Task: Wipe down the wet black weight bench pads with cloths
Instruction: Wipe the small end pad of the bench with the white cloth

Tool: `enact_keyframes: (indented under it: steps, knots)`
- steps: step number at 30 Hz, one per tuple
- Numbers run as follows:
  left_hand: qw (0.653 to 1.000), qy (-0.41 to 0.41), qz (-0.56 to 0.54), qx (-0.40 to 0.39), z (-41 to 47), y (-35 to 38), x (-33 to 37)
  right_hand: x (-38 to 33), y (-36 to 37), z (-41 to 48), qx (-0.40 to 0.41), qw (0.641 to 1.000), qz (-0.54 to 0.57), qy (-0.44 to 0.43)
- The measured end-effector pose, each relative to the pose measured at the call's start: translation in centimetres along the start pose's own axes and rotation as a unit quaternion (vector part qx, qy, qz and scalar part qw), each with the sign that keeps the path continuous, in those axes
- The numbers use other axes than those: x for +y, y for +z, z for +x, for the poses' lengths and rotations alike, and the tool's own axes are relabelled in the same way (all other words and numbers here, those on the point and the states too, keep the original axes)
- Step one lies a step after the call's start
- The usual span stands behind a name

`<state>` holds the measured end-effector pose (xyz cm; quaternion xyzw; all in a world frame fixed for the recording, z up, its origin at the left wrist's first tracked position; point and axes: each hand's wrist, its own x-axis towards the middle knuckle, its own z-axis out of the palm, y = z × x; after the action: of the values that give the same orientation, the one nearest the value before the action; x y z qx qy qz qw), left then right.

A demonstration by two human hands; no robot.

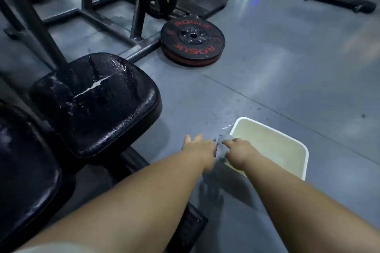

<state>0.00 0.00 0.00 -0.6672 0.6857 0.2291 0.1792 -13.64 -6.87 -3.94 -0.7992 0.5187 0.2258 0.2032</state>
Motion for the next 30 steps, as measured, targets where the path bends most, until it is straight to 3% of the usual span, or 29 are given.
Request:
enact_keyframes:
  steps: [6,17,20,23,26,30]
  knots:
    - [0.999,0.007,-0.009,-0.052,2.8,2.1,0.4,0.9,2.4,2.1,-0.024,1.000,-0.006,0.006]
    - [0.995,0.000,-0.051,-0.090,4.1,3.2,-0.9,0.7,4.4,3.2,0.072,0.997,-0.010,-0.004]
    - [0.992,-0.028,-0.059,-0.105,3.9,3.2,-1.1,1.1,4.0,3.0,0.081,0.996,0.027,-0.013]
    - [0.980,-0.080,-0.127,-0.133,3.6,2.7,-0.9,1.4,3.7,2.4,0.143,0.984,0.104,0.011]
    - [0.935,-0.124,-0.308,-0.125,3.9,1.9,-0.6,1.4,3.4,1.5,0.225,0.954,0.199,0.021]
    - [0.784,-0.220,-0.578,-0.060,3.7,0.2,-0.2,0.8,2.6,-0.5,0.277,0.928,0.244,-0.056]
